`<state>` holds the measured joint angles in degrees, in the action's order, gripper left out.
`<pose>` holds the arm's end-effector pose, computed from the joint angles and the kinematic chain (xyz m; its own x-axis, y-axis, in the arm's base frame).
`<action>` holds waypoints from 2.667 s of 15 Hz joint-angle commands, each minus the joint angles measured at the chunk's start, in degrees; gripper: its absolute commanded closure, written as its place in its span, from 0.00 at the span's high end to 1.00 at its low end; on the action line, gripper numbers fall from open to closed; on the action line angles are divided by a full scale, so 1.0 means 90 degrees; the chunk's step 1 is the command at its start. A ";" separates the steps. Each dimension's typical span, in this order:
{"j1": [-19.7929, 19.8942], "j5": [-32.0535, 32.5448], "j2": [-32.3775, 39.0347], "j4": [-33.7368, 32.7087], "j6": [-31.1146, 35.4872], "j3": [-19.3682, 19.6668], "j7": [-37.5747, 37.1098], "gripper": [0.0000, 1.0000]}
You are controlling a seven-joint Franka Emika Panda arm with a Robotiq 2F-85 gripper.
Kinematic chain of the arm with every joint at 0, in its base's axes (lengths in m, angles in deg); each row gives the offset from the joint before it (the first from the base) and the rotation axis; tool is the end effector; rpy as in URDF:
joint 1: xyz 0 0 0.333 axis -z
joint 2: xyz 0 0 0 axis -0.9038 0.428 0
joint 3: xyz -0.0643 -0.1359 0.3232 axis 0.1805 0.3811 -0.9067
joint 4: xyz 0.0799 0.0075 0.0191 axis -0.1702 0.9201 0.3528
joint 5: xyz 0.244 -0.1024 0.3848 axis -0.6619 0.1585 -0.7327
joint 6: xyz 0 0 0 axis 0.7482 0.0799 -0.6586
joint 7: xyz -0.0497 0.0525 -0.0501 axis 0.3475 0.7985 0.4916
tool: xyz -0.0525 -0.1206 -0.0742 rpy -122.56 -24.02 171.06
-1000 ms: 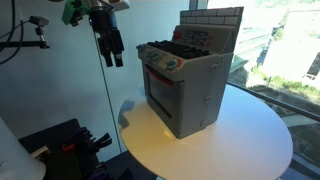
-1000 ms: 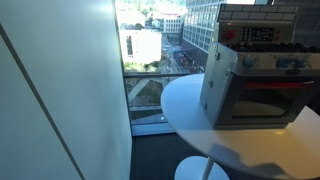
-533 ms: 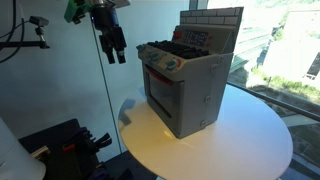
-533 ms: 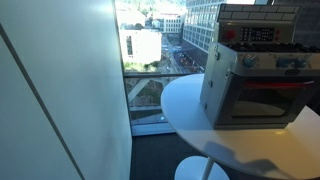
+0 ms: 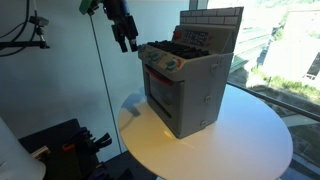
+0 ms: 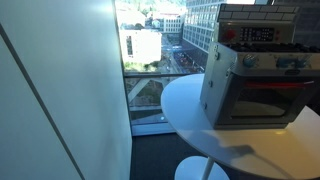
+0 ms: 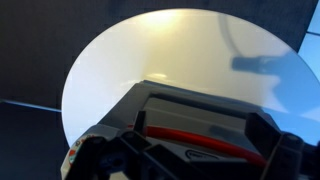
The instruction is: Turn the far right switch on the oven to the right
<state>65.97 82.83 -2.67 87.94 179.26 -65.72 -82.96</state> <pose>0.4597 0.0451 0.4377 0.9935 -0.0495 0.1030 -0.0696 -0.9769 0.2022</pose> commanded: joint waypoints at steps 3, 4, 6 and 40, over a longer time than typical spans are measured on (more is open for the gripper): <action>0.0122 -0.0050 0.0431 -0.0557 0.0355 0.0174 -0.0559 1.00; 0.0144 -0.0057 0.0425 -0.0554 0.0448 0.0202 -0.0648 1.00; 0.0182 -0.0091 0.0345 -0.0485 0.0622 0.0270 -0.0787 1.00; 0.1286 -0.0152 0.0497 0.0152 0.2545 0.0593 -0.2202 1.00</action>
<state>76.93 81.64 1.53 88.59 199.70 -61.34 -101.46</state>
